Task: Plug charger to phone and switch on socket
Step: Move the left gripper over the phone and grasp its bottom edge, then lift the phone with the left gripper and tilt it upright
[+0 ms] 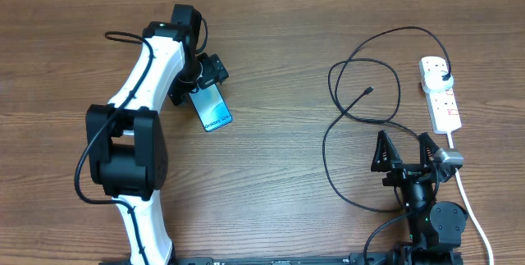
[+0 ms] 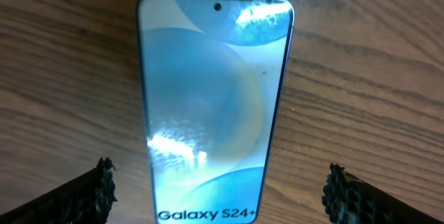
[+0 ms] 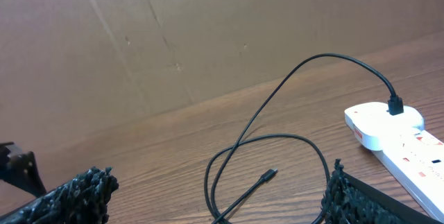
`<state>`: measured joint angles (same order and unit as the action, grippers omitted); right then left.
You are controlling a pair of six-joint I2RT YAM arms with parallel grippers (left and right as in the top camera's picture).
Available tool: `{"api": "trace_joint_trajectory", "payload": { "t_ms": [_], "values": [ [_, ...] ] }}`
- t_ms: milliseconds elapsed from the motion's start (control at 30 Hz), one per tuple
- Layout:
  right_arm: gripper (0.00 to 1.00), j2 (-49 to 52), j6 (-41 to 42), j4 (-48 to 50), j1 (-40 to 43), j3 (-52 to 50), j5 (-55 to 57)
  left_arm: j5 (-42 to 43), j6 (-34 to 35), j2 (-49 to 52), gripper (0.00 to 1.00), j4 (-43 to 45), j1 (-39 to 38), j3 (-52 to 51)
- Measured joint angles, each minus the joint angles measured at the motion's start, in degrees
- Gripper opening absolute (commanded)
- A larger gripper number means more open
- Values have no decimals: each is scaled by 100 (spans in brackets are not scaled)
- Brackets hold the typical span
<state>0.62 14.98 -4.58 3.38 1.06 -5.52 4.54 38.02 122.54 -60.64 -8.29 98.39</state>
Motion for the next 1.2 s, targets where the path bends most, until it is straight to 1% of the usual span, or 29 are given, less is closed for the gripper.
{"api": "trace_joint_trajectory", "payload": {
  "t_ms": [233,667,1000,1033,1067,1133,1200],
  "values": [
    [100,0,0,0,2,0,0,35,0,422,100,-9,0,2],
    [100,2,0,0,0,0,-2,28,0,442,100,46,0,2],
    [100,0,-2,2,2,0,-2,-37,-33,688,100,-72,0,109],
    [100,0,-2,0,2,0,-2,-37,-33,693,99,-79,0,116],
    [100,0,-4,0,2,0,-2,-37,-39,693,96,-83,0,118],
    [100,0,-4,-2,2,-2,-2,-61,-48,699,87,-96,0,120],
    [100,0,-2,-2,2,-2,-2,-68,-63,702,86,-101,0,120]
  ]
}}
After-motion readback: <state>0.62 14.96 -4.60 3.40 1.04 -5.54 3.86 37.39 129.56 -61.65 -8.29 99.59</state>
